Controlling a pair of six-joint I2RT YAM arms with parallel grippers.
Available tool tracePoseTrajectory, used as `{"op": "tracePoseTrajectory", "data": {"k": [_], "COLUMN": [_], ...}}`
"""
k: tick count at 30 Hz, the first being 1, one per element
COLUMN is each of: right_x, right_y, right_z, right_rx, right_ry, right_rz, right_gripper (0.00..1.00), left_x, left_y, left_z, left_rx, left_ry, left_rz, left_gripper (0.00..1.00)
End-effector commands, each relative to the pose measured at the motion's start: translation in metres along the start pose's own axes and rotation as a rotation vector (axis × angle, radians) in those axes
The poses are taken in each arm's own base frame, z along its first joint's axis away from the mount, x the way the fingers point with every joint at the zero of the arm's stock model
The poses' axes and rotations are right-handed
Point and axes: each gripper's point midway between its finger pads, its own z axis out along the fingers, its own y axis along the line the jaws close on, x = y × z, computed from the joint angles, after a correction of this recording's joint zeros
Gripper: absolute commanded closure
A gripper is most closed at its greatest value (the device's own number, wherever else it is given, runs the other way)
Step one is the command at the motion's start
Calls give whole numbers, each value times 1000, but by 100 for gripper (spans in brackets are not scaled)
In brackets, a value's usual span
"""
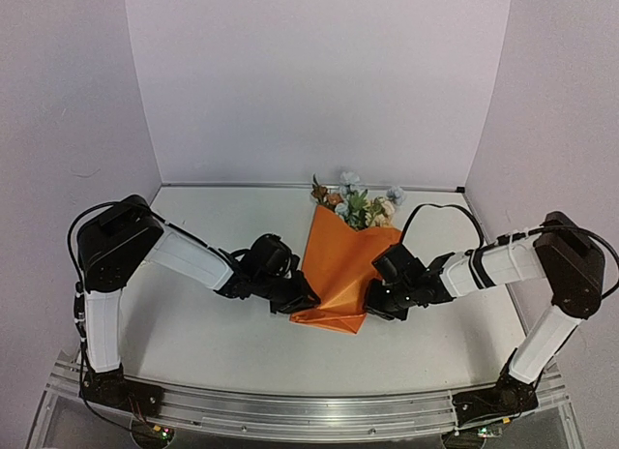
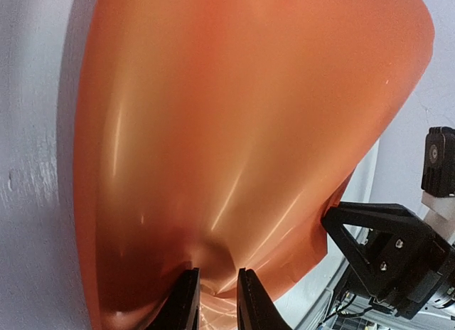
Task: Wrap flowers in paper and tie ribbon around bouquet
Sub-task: Press the fold line of the folded wrapping paper.
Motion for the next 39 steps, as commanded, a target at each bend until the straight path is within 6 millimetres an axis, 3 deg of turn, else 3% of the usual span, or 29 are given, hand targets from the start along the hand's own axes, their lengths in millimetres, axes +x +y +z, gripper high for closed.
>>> {"op": "tracePoseTrajectory", "data": {"k": [1, 7, 14, 21, 27, 32, 39], "right_x": [2, -5, -8, -14, -22, -26, -8], "right_y": [-9, -23, -24, -16, -11, 10, 46], "right_z": [4, 13, 10, -13, -44, -64, -45], "right_rx": [10, 41, 29, 19, 65, 60, 27], "right_ry": [10, 18, 21, -8, -53, -90, -25], "right_rz": [4, 6, 1, -24, -77, -138, -203], "right_gripper": [94, 100, 100, 91, 84, 81, 79], "left_x": [4, 7, 10, 13, 14, 14, 13], "left_y": [-13, -26, -14, -8, -6, -5, -7], "left_z": [-9, -9, 1, 4, 6, 6, 6], "left_rx": [17, 45, 33, 28, 24, 23, 24], "left_ry": [-9, -12, -13, -8, -5, -6, -12], "left_rz": [-19, -35, -88, -108, -108, -111, -111], "left_gripper": [78, 78, 79, 80, 80, 80, 80]}}
